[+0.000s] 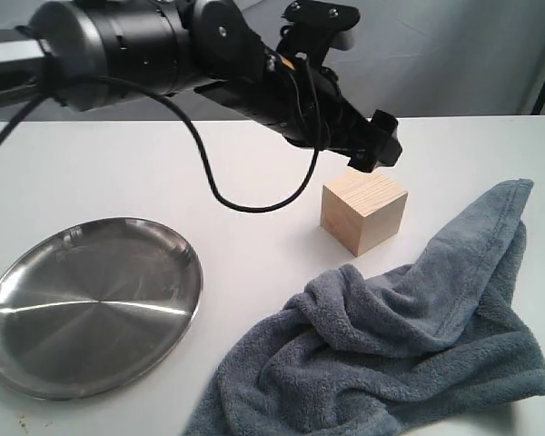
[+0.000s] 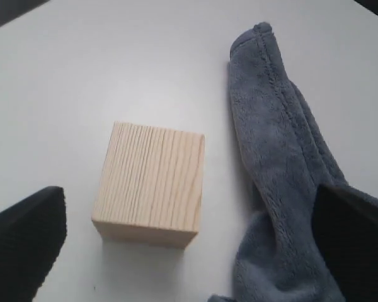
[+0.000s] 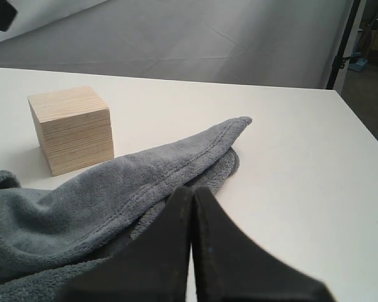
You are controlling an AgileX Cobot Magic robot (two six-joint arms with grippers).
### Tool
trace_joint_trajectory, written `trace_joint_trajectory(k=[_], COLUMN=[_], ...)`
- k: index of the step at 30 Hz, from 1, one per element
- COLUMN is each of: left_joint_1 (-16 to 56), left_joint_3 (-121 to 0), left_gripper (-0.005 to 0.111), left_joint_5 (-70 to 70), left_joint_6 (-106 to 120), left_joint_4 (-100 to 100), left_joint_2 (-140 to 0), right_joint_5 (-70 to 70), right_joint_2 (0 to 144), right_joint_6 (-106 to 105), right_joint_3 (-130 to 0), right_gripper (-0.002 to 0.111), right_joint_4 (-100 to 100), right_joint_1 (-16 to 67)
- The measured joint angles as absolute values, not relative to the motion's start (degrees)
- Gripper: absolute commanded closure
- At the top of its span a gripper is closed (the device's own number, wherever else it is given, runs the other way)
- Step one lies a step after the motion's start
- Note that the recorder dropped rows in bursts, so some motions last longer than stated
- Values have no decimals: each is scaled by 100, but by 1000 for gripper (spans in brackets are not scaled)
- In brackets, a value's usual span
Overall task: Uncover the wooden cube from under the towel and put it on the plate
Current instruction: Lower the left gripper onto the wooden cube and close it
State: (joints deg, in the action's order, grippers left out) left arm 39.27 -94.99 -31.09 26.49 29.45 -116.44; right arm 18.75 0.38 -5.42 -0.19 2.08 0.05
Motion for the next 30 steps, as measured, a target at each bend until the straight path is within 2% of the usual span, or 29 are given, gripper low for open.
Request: trace_joint_trajectory(k=[2, 8, 12, 30], left_joint_1=[3927, 3927, 3927, 3963], left_joint_3=[-10100, -10907, -11547, -11673], left_gripper=[5, 5, 5, 5], left_joint_5=[-3066, -3154, -4010, -4366], left_joint_6=[2875, 3002, 2884, 2618], left_joint_4=[3016, 2784, 2199, 1799], left_joint_2=[-12211, -12878, -13420, -13804], right_joint_5=[1875, 1875, 1875, 1875], right_joint_2=[38, 38, 38, 38], right_joint_6=[-542, -542, -542, -542], right_joint_3=[-19, -19, -19, -19], right_gripper=[108, 108, 108, 108], right_joint_4=[208, 208, 208, 208], right_joint_1=[5, 5, 5, 5])
